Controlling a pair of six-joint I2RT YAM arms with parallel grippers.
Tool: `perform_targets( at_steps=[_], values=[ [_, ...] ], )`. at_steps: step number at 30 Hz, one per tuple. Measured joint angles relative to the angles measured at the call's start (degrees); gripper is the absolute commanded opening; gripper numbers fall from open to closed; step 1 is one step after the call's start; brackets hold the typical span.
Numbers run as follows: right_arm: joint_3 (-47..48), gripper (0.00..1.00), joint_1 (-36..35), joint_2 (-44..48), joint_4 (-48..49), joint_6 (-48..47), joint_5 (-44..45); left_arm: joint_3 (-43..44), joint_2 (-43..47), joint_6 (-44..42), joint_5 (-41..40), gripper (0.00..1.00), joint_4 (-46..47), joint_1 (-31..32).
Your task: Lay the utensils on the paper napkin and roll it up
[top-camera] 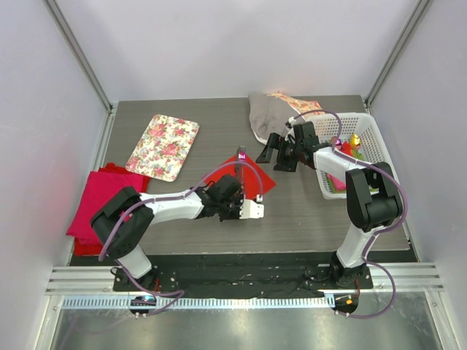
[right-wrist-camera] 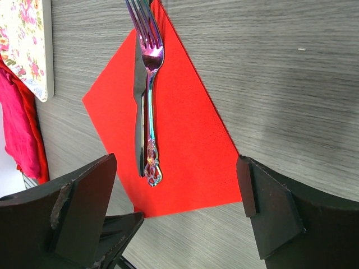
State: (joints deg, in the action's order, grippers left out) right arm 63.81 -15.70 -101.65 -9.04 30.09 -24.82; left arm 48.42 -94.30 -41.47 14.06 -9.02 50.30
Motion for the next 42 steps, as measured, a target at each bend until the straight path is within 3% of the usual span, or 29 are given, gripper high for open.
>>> perform_targets(
  at_steps=[11,25,28,31,42],
  values=[
    [0.3,0.97,0.0,0.0,0.0,0.0,0.0,2.4,0.1,0.5,-0.9,0.00,-3.9,1.5],
    [0.3,0.94,0.0,0.0,0.0,0.1,0.0,9.8,0.1,0.0,-1.3,0.00,-6.0,-1.4],
    [0.3,0.89,0.0,0.0,0.0,0.0,-0.3,10.0,0.1,-0.2,-1.3,0.00,-6.0,-2.0],
    [0.3,0.76,0.0,0.0,0.0,0.1,-0.5,10.4,-0.2,-0.5,-1.3,0.00,-6.0,-2.5],
    [-3.4,0.44,0.0,0.0,2.9,2.4,-2.9,11.7,-3.0,-1.0,-2.4,0.00,-3.7,-3.6]
  ],
)
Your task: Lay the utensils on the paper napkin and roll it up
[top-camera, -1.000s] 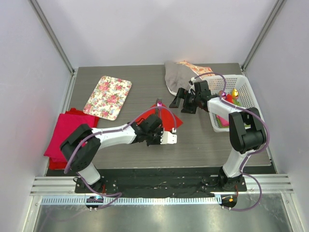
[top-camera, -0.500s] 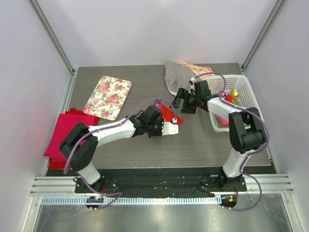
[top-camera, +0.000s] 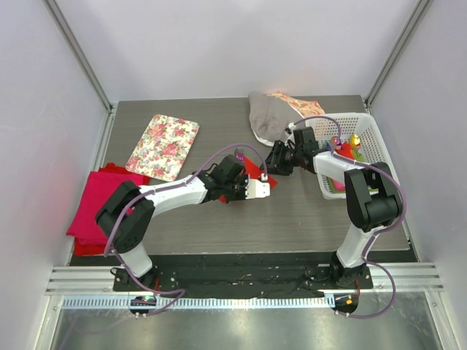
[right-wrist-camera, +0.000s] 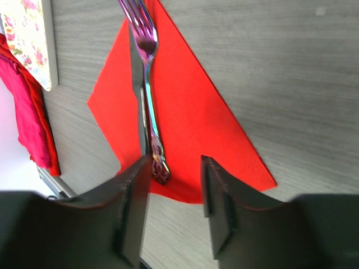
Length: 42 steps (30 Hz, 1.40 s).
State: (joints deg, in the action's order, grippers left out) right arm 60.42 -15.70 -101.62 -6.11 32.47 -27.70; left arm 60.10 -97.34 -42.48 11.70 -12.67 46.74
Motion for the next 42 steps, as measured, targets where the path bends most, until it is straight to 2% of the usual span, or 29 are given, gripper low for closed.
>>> perform_targets(
  at_steps=[1,5,7,18,42],
  values=[
    [-0.5,0.40,0.0,0.0,0.2,0.2,-0.2,0.1,0.0,0.0,-0.1,0.00,0.1,0.0],
    [-2.2,0.38,0.0,0.0,1.5,1.8,-1.6,0.4,-0.1,0.0,-0.7,0.00,0.5,0.0],
    [-2.6,0.33,-0.1,0.0,2.2,2.3,-2.2,0.5,-0.1,0.0,-0.8,0.00,0.8,0.0],
    [-3.0,0.19,-2.4,-1.4,3.7,3.9,-3.9,0.5,-0.1,0.0,-1.6,0.00,2.3,-0.1],
    [-4.2,0.17,-3.0,-1.6,2.6,3.5,-5.2,-1.1,-2.8,1.6,-4.9,0.01,10.5,-1.9]
  ],
)
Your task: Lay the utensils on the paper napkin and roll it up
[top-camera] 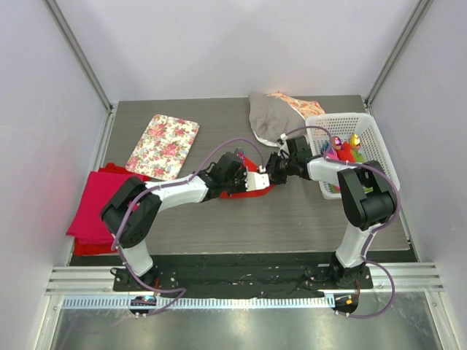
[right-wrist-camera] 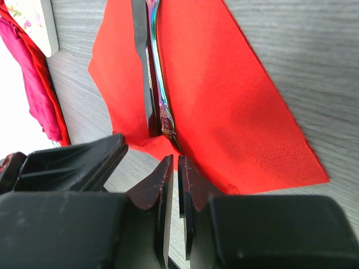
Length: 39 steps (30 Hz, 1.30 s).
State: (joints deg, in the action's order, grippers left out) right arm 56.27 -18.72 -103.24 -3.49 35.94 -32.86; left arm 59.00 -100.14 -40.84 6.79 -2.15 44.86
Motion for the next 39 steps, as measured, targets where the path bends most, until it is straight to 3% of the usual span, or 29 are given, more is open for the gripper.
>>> perform_targets(
  at_steps=[39],
  values=[
    [-1.3,0.18,-4.5,-0.5,0.0,1.7,-0.9,-3.1,-3.8,3.2,-6.3,0.02,11.2,0.0]
  ],
)
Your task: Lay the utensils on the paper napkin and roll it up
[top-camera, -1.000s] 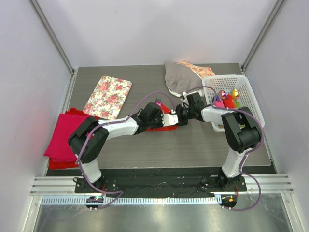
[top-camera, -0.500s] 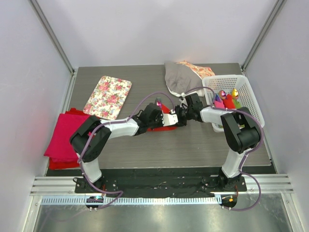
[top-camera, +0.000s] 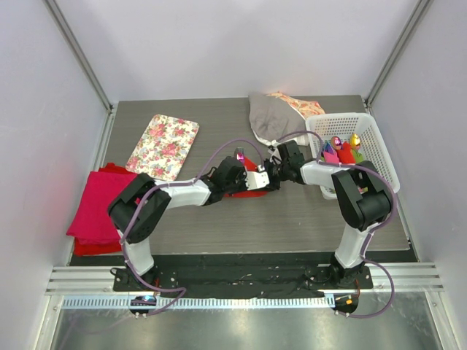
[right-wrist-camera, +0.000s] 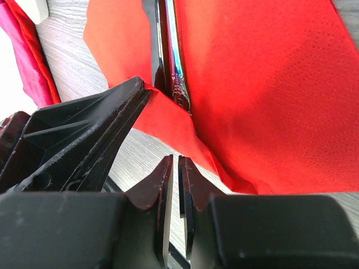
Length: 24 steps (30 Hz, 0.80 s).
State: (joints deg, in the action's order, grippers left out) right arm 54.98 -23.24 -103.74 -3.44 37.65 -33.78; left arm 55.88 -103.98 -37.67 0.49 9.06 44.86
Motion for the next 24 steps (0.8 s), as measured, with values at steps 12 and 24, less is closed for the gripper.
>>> perform_targets(
  at_steps=[12,24],
  values=[
    [0.2,0.18,-0.1,-1.1,0.1,0.0,0.0,0.0,-0.3,0.2,0.0,0.03,0.6,0.0],
    [1.1,0.19,-0.7,-1.9,0.2,0.1,0.0,0.0,-1.2,0.4,0.0,0.04,1.1,0.0]
  ],
)
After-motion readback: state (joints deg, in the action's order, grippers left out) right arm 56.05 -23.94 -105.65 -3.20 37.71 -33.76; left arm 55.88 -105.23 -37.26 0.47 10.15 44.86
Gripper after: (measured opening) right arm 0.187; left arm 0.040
